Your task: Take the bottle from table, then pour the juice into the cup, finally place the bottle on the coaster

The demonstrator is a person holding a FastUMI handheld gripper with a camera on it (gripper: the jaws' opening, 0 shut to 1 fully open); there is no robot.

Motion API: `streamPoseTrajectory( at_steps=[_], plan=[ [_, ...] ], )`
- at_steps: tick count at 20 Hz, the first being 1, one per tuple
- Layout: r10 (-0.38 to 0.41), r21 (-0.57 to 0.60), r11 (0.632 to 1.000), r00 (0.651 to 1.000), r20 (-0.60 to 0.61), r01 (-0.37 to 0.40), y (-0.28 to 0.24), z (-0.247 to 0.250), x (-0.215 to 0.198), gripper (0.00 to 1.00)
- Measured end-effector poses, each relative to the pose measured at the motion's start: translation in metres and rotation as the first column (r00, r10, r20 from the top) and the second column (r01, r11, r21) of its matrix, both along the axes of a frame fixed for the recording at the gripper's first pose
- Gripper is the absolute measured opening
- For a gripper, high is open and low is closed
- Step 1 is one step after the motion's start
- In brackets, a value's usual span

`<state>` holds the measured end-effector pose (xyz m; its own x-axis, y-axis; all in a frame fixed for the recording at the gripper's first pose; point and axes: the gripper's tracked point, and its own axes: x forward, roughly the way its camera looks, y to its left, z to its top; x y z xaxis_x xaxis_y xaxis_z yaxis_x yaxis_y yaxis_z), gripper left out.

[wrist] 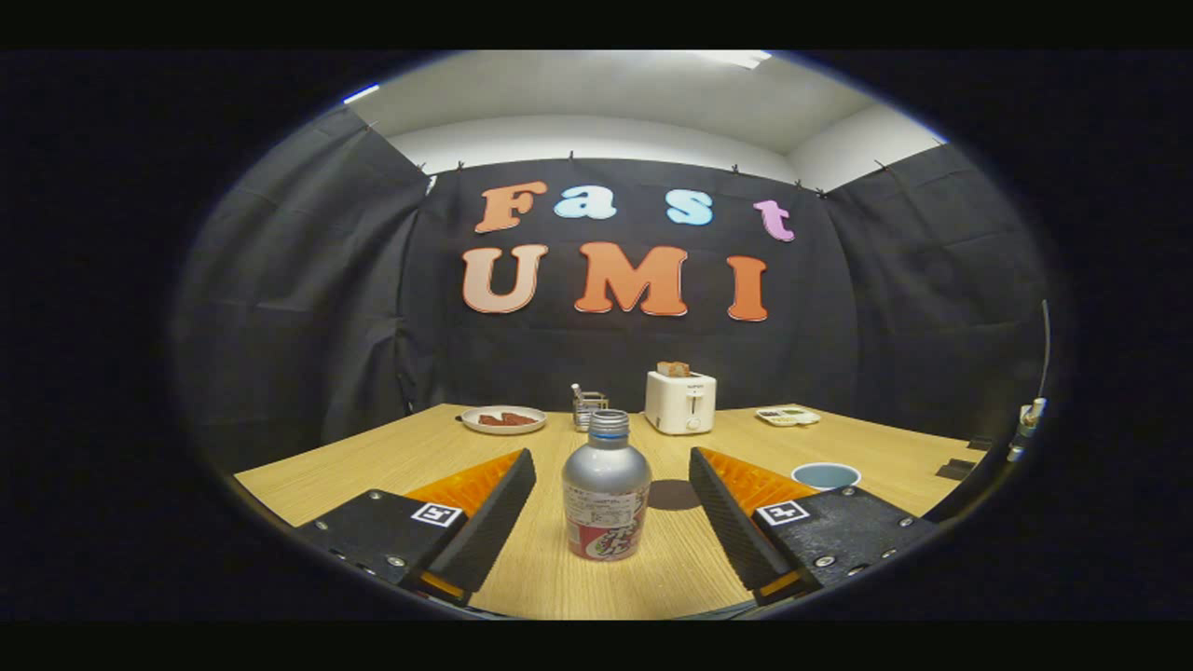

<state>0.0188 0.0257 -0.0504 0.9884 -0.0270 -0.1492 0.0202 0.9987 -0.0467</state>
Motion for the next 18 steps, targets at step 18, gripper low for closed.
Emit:
streamPoseTrajectory(
  at_steps=[18],
  plan=[
    [0.014, 0.071, 0.997, 0.983, -0.182, -0.001, 0.009, -0.072, 0.032, 0.99]
  ],
)
